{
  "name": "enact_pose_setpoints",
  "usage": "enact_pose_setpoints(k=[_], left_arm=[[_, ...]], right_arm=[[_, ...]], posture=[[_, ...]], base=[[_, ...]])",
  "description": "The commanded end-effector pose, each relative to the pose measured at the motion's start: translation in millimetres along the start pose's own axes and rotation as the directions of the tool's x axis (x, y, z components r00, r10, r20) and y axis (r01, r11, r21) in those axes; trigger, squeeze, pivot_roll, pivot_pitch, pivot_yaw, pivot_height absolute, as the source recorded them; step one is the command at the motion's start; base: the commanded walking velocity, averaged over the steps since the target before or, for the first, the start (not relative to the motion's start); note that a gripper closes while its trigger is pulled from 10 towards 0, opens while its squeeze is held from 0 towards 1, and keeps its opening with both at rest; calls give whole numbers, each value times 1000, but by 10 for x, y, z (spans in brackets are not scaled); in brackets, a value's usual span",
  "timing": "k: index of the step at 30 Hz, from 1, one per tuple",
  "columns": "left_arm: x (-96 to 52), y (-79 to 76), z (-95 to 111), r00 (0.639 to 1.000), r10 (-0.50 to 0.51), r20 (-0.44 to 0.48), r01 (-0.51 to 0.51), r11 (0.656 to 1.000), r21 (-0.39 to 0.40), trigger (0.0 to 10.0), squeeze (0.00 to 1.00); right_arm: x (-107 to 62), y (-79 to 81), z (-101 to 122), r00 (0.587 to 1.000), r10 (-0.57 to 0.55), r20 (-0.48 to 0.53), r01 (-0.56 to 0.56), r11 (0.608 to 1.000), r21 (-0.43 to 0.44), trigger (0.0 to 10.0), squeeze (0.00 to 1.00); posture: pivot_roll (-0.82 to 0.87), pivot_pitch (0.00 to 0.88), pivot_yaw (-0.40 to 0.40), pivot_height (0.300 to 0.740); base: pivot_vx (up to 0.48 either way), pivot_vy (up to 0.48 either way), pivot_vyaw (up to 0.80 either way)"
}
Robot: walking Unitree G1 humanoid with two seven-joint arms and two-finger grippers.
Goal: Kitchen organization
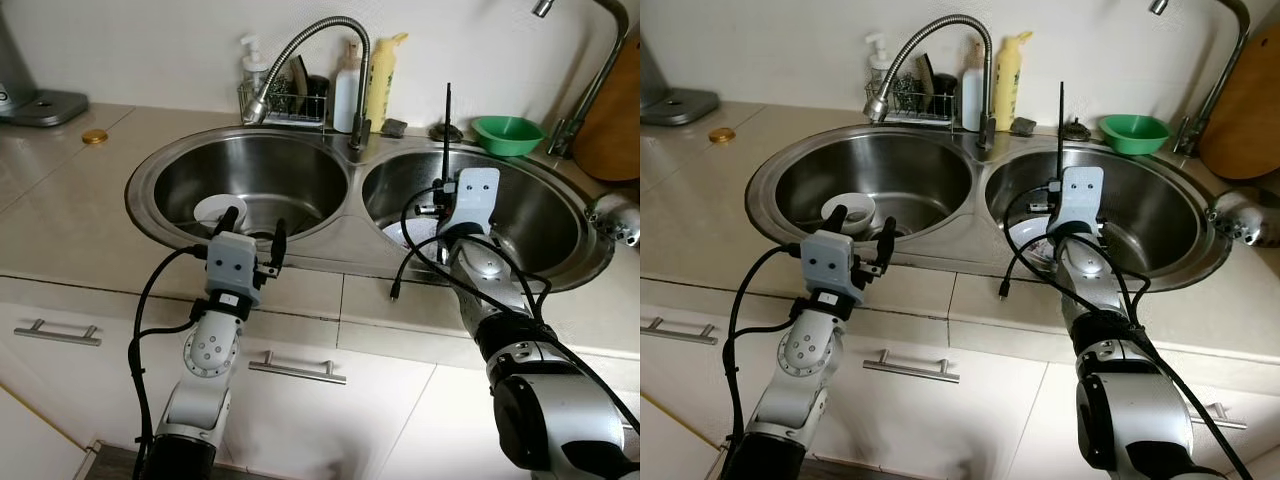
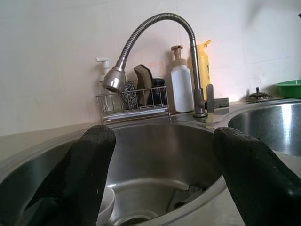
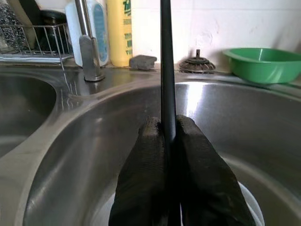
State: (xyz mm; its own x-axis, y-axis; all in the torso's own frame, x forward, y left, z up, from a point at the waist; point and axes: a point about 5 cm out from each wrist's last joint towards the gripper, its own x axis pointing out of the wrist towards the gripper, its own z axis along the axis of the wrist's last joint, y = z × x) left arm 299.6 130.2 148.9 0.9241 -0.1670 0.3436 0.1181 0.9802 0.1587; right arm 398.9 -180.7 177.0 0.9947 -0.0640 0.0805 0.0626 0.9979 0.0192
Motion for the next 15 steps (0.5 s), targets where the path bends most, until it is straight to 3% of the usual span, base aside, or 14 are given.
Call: enact_pose_setpoints(k=[1, 2, 3, 4, 15], left_arm=[[2, -9, 25, 1000, -10, 3, 10, 1000, 7, 10000, 0], [2, -10, 25, 1000, -10, 3, 10, 1000, 6, 10000, 0], [2, -15, 24, 1000, -12, 2, 12, 1000, 5, 10000, 0], [4, -24, 22, 1000, -13, 2, 13, 1000, 4, 10000, 0], [15, -47, 9, 1000, -26, -3, 26, 1000, -3, 10000, 0]], right_arm=[[26, -30, 28, 1000, -21, -15, 21, 1000, 8, 10000, 0], [26, -35, 28, 1000, -25, -15, 25, 1000, 4, 10000, 0], [24, -45, 37, 1000, -29, -4, 29, 1000, 0, 10000, 149], [23, -58, 43, 999, -32, 5, 32, 999, 2, 10000, 1000], [15, -79, 87, 998, -33, 57, 32, 999, 23, 10000, 1000]], posture=[[111, 0, -27, 740], [111, 0, -27, 740], [107, 0, -26, 740], [107, 0, -26, 740], [99, 0, -21, 740]], base=[[0, 0, 0], [0, 0, 0], [0, 0, 0], [0, 0, 0], [0, 0, 0]])
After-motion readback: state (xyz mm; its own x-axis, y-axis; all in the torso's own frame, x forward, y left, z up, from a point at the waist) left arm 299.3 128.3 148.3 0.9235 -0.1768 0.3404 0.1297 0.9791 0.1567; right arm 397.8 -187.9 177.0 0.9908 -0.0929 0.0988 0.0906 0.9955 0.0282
